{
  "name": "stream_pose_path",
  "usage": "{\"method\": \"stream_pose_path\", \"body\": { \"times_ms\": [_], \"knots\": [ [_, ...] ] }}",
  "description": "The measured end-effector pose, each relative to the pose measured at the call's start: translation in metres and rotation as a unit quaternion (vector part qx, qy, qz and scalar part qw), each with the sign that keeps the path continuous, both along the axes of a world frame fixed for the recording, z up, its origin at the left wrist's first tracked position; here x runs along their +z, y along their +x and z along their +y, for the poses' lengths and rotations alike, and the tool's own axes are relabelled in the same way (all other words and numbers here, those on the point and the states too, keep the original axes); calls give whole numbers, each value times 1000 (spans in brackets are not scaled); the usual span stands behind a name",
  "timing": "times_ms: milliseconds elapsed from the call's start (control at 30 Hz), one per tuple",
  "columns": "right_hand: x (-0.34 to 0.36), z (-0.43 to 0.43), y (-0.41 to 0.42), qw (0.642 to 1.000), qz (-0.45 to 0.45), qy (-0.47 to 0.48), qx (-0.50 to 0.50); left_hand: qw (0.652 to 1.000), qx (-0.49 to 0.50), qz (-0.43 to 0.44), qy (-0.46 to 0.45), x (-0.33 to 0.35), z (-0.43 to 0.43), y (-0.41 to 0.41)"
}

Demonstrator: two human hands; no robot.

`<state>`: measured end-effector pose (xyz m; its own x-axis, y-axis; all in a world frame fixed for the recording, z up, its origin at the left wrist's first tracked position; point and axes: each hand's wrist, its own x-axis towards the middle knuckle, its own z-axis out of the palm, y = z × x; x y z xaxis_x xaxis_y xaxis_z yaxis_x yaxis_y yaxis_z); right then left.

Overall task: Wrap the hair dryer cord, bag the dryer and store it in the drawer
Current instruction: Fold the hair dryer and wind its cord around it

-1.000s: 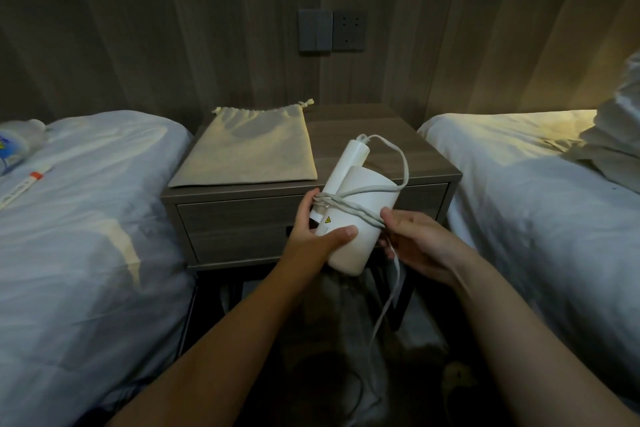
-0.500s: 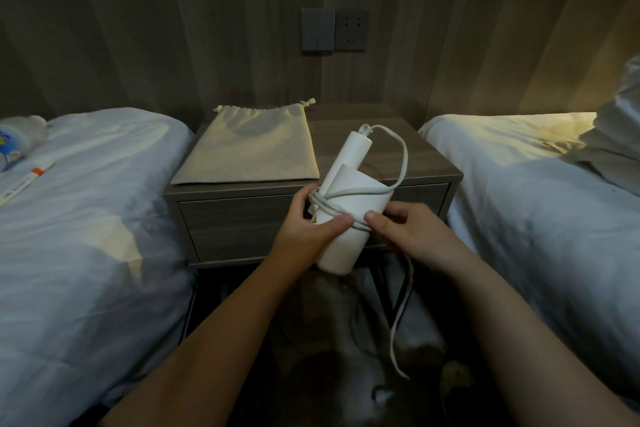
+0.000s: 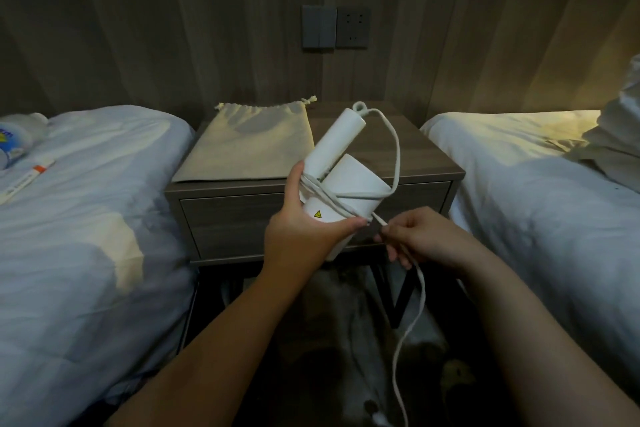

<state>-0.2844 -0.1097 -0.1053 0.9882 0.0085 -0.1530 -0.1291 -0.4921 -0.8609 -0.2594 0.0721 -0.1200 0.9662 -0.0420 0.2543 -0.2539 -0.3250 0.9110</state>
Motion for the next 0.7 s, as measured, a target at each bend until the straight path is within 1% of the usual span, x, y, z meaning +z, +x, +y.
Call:
{"method": "stream_pose_path", "body": {
  "times_ms": [67,133,167,300,433,533,600,700],
  "knots": [
    [2,3,-1,998,-43,-44,3,999,20,-14,38,0,2,2],
    [2,10,-3,987,-100,-128,12,997,39,-29,68,0,5,4],
    [2,14,-3,983,-107,-145,20,995,49,-39,81,0,5,4],
    [0,24,-6,995,-22,-83,59,978,73,-100,170,0,12,7],
    [4,14,-5,992,41,-71,96,950,86,-161,253,-3,18,10],
    [6,7,-8,981,109,-106,118,932,93,-191,295,-5,18,10],
    [7,3,-11,970,150,-140,134,938,81,-168,293,-6,18,12],
    [10,4,-13,954,130,-202,181,947,66,-135,283,-8,18,15]
  ]
}}
